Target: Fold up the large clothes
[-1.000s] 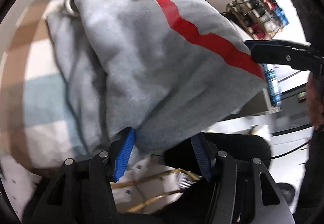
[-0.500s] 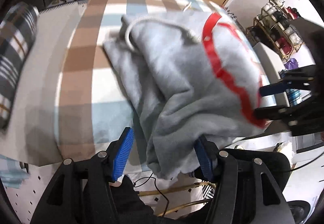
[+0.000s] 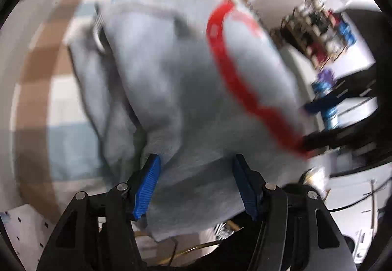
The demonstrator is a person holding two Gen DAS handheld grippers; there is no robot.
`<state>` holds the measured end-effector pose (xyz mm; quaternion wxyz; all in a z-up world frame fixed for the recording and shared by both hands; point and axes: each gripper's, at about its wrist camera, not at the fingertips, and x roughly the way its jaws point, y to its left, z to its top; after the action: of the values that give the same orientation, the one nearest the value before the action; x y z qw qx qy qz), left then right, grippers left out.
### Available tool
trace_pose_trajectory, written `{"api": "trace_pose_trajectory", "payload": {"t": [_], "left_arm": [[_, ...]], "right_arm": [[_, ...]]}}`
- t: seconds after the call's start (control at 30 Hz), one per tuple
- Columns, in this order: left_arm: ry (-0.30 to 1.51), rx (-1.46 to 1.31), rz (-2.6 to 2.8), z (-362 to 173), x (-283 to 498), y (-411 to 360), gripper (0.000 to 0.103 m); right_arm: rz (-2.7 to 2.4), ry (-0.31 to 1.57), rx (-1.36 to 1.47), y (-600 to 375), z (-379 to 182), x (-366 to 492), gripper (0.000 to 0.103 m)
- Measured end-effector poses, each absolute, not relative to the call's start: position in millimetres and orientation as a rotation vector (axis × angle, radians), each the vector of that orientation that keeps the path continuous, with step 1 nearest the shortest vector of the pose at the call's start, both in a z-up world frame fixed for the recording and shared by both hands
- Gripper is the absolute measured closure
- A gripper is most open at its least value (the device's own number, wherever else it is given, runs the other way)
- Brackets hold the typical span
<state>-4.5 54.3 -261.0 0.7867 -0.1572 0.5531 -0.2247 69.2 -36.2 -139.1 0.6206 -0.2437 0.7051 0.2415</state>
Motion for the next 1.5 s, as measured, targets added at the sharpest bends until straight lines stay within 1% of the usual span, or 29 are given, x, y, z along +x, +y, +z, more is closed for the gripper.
{"api": "trace_pose_trajectory", "payload": {"t": [0.03, 0.07, 0.13, 0.17, 0.2, 0.23, 0.33, 0.4, 0.47, 0.53, 0.6, 0.63, 0.67, 0.7, 0.73, 0.83, 0.87, 0.9, 0.97, 1.03, 1.1, 1.2, 1.3, 1.37, 1.4, 1.47, 1.5], "left_arm": [[1.189, -0.313, -0.468, -269, -5, 51, 0.047], [1.169, -0.302, -0.46, -273, -6, 50, 0.046], [1.139, -0.339, -0.463, -277, -6, 57, 0.045], [1.137, -0.355, -0.465, -278, -5, 61, 0.045], [1.134, -0.365, -0.466, -278, -6, 63, 0.045], [1.132, -0.374, -0.467, -280, -7, 64, 0.045], [1.121, -0.37, -0.471, -278, -10, 67, 0.045], [1.114, -0.371, -0.47, -278, -12, 68, 0.045], [1.112, -0.368, -0.463, -278, -16, 68, 0.044], [1.135, -0.361, -0.426, -279, -19, 70, 0.043], [1.139, -0.382, -0.441, -276, -23, 74, 0.043], [1.142, -0.39, -0.451, -276, -23, 76, 0.043], [1.145, -0.399, -0.455, -276, -23, 78, 0.043], [1.147, -0.402, -0.458, -276, -22, 79, 0.043], [1.151, -0.406, -0.463, -277, -22, 81, 0.043], [1.156, -0.415, -0.465, -278, -21, 83, 0.043], [1.156, -0.41, -0.463, -278, -21, 83, 0.043], [1.155, -0.404, -0.46, -277, -21, 83, 0.043], [1.153, -0.393, -0.454, -277, -20, 84, 0.043], [1.157, -0.396, -0.452, -276, -18, 85, 0.043], [1.16, -0.404, -0.449, -276, -18, 85, 0.043], [1.158, -0.411, -0.446, -276, -19, 85, 0.043], [1.158, -0.42, -0.448, -276, -18, 86, 0.043], [1.159, -0.44, -0.455, -276, -16, 87, 0.042], [1.16, -0.449, -0.457, -276, -15, 89, 0.042], [1.161, -0.475, -0.466, -278, -15, 94, 0.042], [1.162, -0.484, -0.47, -278, -15, 96, 0.042]], "right_arm": [[0.558, 1.647, -0.533, -42, -135, 73, 0.049], [0.551, 1.66, -0.524, -44, -132, 78, 0.045], [0.538, 1.618, -0.505, -46, -117, 89, 0.044], [0.53, 1.577, -0.458, -45, -106, 102, 0.036], [0.52, 1.545, -0.418, -42, -98, 111, 0.023], [0.506, 1.506, -0.384, -38, -91, 122, 0.019], [0.502, 1.399, -0.354, -6, -83, 153, 0.018], [0.49, 1.347, -0.402, 27, -94, 170, 0.015], [0.465, 1.327, -0.524, 63, -115, 178, 0.015], [0.435, 1.368, -0.65, 89, -149, 186, 0.015], [0.4, 1.422, -0.728, 93, -177, 195, 0.016], [0.376, 1.463, -0.769, 96, -197, 199, 0.014], [0.368, 1.466, -0.786, 93, -203, 199, 0.011], [0.363, 1.448, -0.79, 92, -209, 200, 0.002], [0.361, 1.436, -0.774, 90, -211, 203, 0.0], [0.414, 1.435, -0.686, 77, -192, 208, 0.001], [0.433, 1.426, -0.644, 70, -180, 209, 0.01], [0.454, 1.418, -0.585, 60, -164, 211, 0.012], [0.476, 1.376, -0.483, 35, -131, 211, 0.01], [0.48, 1.326, -0.463, 7, -103, 208, 0.01], [0.428, 1.327, -0.468, -10, -96, 206, 0.01], [0.373, 1.373, -0.476, -32, -109, 207, 0.011], [0.357, 1.422, -0.49, -39, -142, 206, 0.011], [0.35, 1.409, -0.468, -45, -167, 204, 0.008], [0.349, 1.388, -0.435, -49, -174, 205, 0.004], [0.359, 1.366, -0.341, -59, -175, 207, 0.0], [0.371, 1.359, -0.304, -64, -172, 207, 0.0]]}}
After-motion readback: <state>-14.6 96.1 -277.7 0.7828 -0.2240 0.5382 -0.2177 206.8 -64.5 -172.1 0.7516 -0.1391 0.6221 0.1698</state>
